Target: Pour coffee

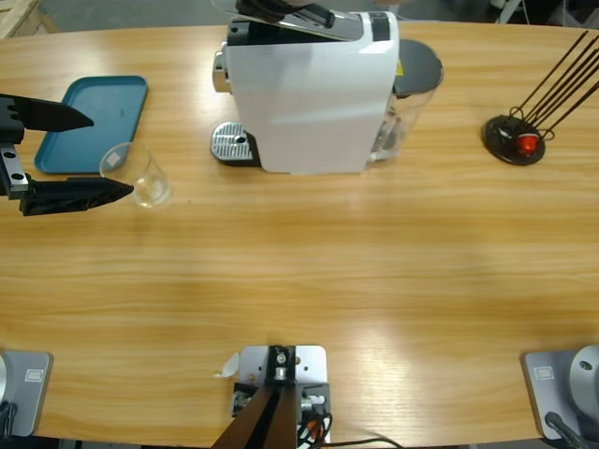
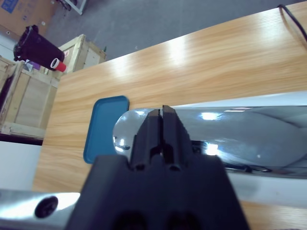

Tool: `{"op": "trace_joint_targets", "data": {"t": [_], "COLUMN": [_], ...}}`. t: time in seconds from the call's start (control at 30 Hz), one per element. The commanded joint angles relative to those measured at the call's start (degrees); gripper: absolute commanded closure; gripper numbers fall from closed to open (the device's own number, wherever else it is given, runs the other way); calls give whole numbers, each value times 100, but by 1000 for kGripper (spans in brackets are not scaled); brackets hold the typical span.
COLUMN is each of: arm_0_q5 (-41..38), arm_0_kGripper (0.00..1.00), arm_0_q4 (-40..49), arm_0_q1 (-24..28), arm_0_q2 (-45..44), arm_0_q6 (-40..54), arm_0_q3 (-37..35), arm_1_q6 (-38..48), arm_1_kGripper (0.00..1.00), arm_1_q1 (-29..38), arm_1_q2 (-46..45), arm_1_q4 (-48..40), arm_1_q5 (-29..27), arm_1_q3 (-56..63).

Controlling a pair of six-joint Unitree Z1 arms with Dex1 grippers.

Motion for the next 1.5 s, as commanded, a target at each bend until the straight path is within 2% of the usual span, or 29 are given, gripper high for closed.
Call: {"op": "trace_joint_targets", "data": {"t": [0.03, 1.23, 1.37, 1.43, 1.47, 1.5], "arm_0_q5": [-88, -88, -88, -88, -86, -79], "arm_0_kGripper": [0, 0, 0, 0, 0, 0], "arm_0_q4": [66, 15, -11, -22, -31, -53], "arm_0_q1": [-44, -44, -44, -44, -44, -44], "arm_0_q2": [2, 155, 193, 213, 225, 241], "arm_0_q6": [-12, -12, -3, -10, -12, -19], "arm_0_q3": [127, 110, 76, 34, 11, -5], "arm_1_q6": [88, -120, -635, -1046, -1378, -1705], "arm_1_kGripper": [1000, 1000, 1000, 74, 3, 0], "arm_1_q1": [233, 145, 145, 145, 145, 145], "arm_1_q2": [1046, 1478, 1239, 1085, 969, 826], "arm_1_q4": [2, 11, 18, 22, 13, 7], "arm_1_q5": [428, 470, 185, 110, 113, 126], "arm_1_q3": [675, 1116, 1093, 1069, 1058, 1041]}}
